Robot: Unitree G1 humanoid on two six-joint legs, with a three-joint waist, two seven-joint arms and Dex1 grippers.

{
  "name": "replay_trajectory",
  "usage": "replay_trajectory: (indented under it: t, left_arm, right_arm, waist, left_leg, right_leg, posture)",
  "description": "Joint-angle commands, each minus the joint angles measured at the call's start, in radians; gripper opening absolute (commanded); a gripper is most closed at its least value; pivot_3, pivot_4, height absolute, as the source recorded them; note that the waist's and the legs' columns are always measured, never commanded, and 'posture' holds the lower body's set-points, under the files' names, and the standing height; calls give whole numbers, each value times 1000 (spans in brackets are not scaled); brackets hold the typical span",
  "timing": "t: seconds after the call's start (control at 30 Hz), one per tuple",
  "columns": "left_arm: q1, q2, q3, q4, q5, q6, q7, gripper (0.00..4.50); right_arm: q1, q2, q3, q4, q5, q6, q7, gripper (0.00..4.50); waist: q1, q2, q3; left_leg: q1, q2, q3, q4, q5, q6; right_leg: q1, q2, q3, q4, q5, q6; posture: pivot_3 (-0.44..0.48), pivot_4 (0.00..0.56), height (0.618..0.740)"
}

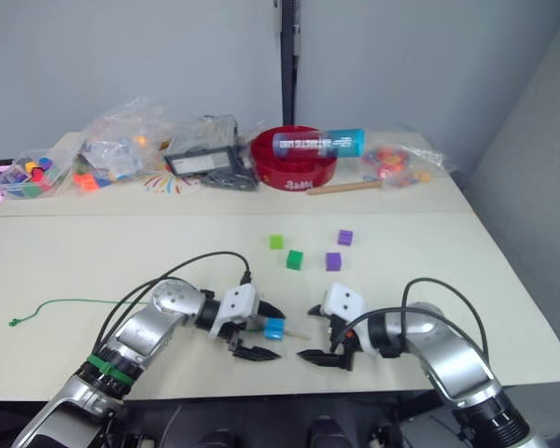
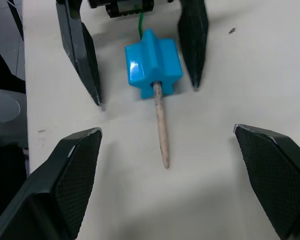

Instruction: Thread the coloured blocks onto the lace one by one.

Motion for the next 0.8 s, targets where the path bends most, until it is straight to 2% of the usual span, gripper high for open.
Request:
replay_trajectory:
  t: [0.03,0.17,0.3,0.53,0.73,0.77,0.8]
  left_arm:
    - [-20,-1,2,3,6,-21,-10,2643]
    - [-25,-7,1,19,16,-33,0,1403]
    - [-22,-11,2,22,20,-39,-1,1357]
    - [-14,-7,4,12,20,-37,-3,1357]
    - [-11,-4,5,7,16,-35,-7,1357]
    - [-11,-3,6,5,15,-34,-7,1357]
    - [-10,-2,7,5,15,-34,-8,1357]
  right_arm:
    - [-13,9,12,-19,-2,-24,-7,4500]
    - [-25,19,47,-7,-26,-44,-8,4500]
    - [-31,30,65,7,-37,-54,-13,4500]
    - [-35,23,96,71,-95,-98,-22,2368]
    - [-36,-1,106,104,-126,-107,-26,286]
    - [-34,-5,103,107,-124,-112,-25,34]
    - [-33,-8,102,110,-122,-115,-24,0]
  waist:
    - [0,0,0]
    - [0,0,0]
    - [1,0,0]
    - [1,0,0]
    - [1,0,0]
    - [1,0,0]
    - [1,0,0]
  left_leg:
    - [0,0,0,0,0,0]
    - [0,0,0,0,0,0]
    - [0,0,0,0,0,0]
    - [0,0,0,0,0,0]
    - [1,0,0,0,0,0]
    - [1,0,0,0,0,0]
    - [1,0,0,0,0,0]
  right_leg:
    - [0,0,0,0,0,0]
    - [0,0,0,0,0,0]
    - [0,0,0,0,0,0]
    - [0,0,0,0,0,0]
    - [1,0,0,0,0,0]
    - [1,0,0,0,0,0]
    - [1,0,0,0,0,0]
  posture:
    - [0,150,731]
    - [0,150,731]
    - [0,150,731]
    - [0,150,731]
    - [0,150,731]
    - [0,150,731]
    - [0,150,731]
